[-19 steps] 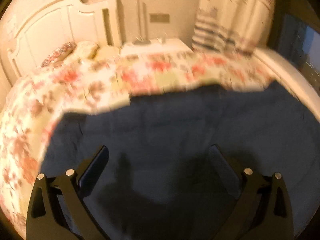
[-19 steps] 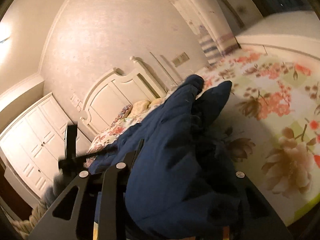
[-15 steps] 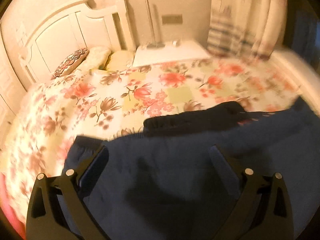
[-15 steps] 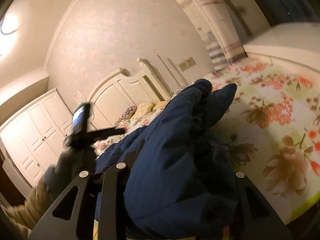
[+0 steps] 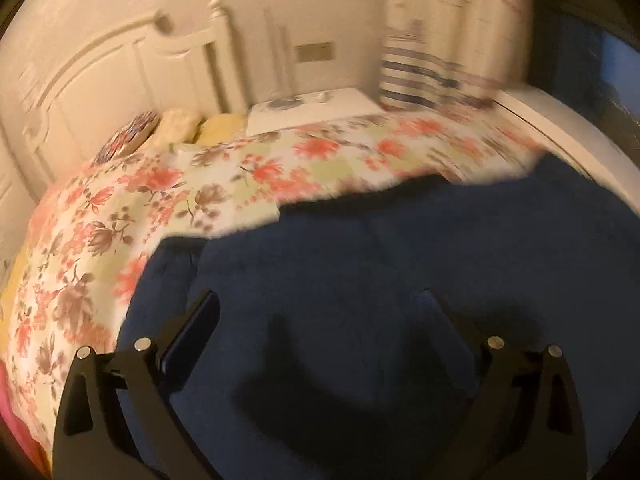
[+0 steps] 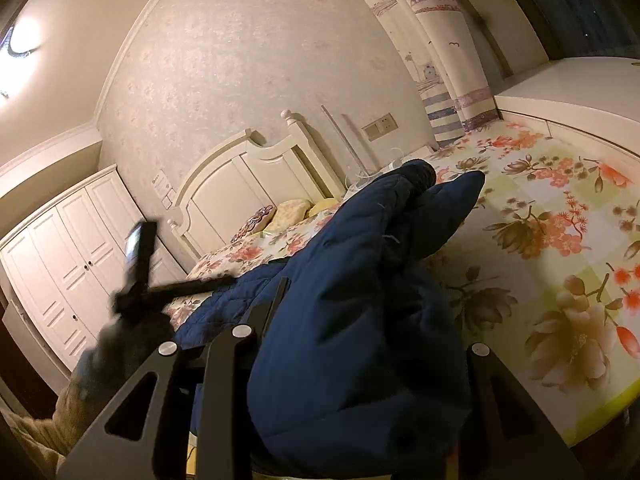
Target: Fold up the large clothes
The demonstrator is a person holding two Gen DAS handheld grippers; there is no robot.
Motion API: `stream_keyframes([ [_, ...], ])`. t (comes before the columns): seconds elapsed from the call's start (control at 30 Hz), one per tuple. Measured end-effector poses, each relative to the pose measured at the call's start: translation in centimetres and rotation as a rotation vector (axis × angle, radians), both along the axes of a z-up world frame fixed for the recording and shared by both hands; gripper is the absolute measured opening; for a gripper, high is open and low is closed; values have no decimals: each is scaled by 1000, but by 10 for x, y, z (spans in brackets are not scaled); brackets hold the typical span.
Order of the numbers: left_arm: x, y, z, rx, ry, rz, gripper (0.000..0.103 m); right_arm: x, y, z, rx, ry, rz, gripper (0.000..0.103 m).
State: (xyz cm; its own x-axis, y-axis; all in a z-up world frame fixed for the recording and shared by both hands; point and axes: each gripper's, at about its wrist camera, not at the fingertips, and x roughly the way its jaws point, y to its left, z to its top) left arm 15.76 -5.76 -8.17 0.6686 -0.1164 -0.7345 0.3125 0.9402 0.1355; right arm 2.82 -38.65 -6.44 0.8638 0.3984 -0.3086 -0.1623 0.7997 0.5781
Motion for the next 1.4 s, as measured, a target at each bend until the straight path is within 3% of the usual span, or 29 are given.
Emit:
stream_keyframes([
  [0.1, -42, -9, -38, 119, 27, -80, 101, 1, 0, 1, -6, 0, -1, 34],
  [0.13, -52, -9, -47, 134, -5, -72, 101, 1, 1, 1, -10, 1, 5, 35],
  [0.17, -61, -5, -51, 120, -40, -54, 101, 1, 3, 2, -20, 2, 9, 35],
  [0.3, -78, 20, -36, -28, -22, -34, 101, 1, 9, 8, -65, 0, 0, 35],
  [0.37, -84, 27, -33, -33, -38, -30, 101, 3, 9, 9, -71, 3, -4, 35],
  [0.47, -99, 22, -44, -64, 11, -110, 101, 6, 14, 16, -88, 2, -17, 35],
  [0.57, -126, 7, -59, 14, -85, -134, 101, 8, 32, 32, -151, -29, -4, 35],
  [0.6, -128, 8, -57, 9, -82, -152, 99, 9, 41, 38, -184, -46, 3, 35],
  [0.7, -126, 38, -35, -167, -39, -203, 98, 9, 75, 65, -311, -110, 33, 35],
  [0.77, -123, 69, -16, -210, -106, -135, 99, 11, 105, 84, -409, -162, 70, 35],
  [0.8, -118, 97, -4, -227, -147, -55, 99, 13, 118, 90, -439, -178, 84, 35],
  [0.97, -102, 208, 24, -363, -192, 243, 99, 32, 237, 110, -656, -291, 238, 35],
  [1.07, -112, 255, 33, -387, -235, 374, 99, 41, 318, 92, -817, -346, 363, 35],
  [1.17, -118, 282, 34, -349, -249, 453, 99, 45, 404, 38, -1039, -363, 537, 35],
  [1.23, -119, 300, 34, -340, -245, 491, 99, 36, 446, -10, -1269, -395, 605, 43],
  [1.3, -119, 307, 37, -344, -243, 491, 99, 24, 465, -40, -1465, -455, 586, 45],
  [1.4, -112, 288, 57, -312, -245, 395, 99, 29, 462, -38, -1444, -422, 614, 46],
])
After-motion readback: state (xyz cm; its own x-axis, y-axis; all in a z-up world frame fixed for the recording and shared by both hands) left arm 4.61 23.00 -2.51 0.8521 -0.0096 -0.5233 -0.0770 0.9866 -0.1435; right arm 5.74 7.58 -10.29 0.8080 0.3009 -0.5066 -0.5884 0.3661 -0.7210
